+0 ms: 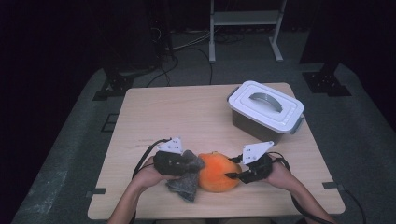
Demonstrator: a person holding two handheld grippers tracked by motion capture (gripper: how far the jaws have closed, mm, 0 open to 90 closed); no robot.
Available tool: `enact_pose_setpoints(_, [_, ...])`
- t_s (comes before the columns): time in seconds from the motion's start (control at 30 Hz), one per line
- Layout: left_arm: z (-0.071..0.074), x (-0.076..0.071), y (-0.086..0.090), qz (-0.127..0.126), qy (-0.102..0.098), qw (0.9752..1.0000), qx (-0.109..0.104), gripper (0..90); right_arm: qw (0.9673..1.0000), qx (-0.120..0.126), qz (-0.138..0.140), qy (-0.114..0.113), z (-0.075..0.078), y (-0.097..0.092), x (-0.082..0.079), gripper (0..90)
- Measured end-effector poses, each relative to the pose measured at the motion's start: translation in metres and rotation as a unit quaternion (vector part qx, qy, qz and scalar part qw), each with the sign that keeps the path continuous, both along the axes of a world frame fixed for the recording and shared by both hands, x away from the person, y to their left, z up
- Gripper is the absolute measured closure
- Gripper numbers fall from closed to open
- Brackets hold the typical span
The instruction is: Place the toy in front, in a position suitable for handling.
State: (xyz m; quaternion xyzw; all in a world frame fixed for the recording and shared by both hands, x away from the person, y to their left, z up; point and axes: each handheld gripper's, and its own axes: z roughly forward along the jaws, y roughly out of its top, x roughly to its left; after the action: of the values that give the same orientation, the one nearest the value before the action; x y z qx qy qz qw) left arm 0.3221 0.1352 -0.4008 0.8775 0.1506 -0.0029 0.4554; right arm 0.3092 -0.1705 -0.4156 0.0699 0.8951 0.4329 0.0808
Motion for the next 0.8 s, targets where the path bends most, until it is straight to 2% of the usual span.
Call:
enact_pose_setpoints(0.03, [0.008,0.000,-0.006,-0.008,-0.007,0.9999,-0.010,74.2,1.0000,0.001,0.000,0.000,0.000,0.001,-0.001,50.5])
enact_pose_setpoints(0.17, [0.019,-0.003,-0.019,-0.025,-0.018,0.9994,-0.017,74.1,1.0000,0.002,0.003,-0.005,0.001,0.005,-0.003,49.4])
enact_pose_setpoints(0.23, [0.021,-0.006,-0.028,-0.035,-0.026,0.9990,-0.007,74.2,1.0000,-0.004,0.001,-0.008,0.003,0.009,-0.005,48.3])
enact_pose_setpoints(0.27, [0.017,-0.007,-0.031,-0.038,-0.028,0.9989,0.004,74.2,1.0000,-0.004,0.002,-0.009,0.003,0.008,-0.005,47.9])
enact_pose_setpoints(0.3, [0.017,-0.007,-0.031,-0.038,-0.028,0.9989,0.004,74.2,1.0000,-0.004,0.001,-0.007,0.002,0.007,-0.005,47.9])
enact_pose_setpoints(0.4, [0.010,-0.008,-0.026,-0.035,-0.018,0.9992,-0.005,74.1,1.0000,-0.001,0.003,-0.005,0.001,0.005,-0.004,48.3])
enact_pose_setpoints(0.53, [0.002,-0.008,-0.013,-0.028,-0.007,0.9996,-0.006,74.1,1.0000,-0.002,0.004,-0.004,0.002,0.006,-0.004,48.3])
enact_pose_setpoints(0.67, [-0.007,-0.011,-0.001,-0.019,-0.012,0.9996,0.018,73.8,1.0000,0.001,0.002,-0.001,0.001,0.006,-0.004,48.2])
enact_pose_setpoints(0.8, [-0.009,-0.011,0.003,-0.014,-0.013,0.9995,0.024,73.8,1.0000,0.000,0.001,-0.002,0.001,0.006,-0.005,48.3])
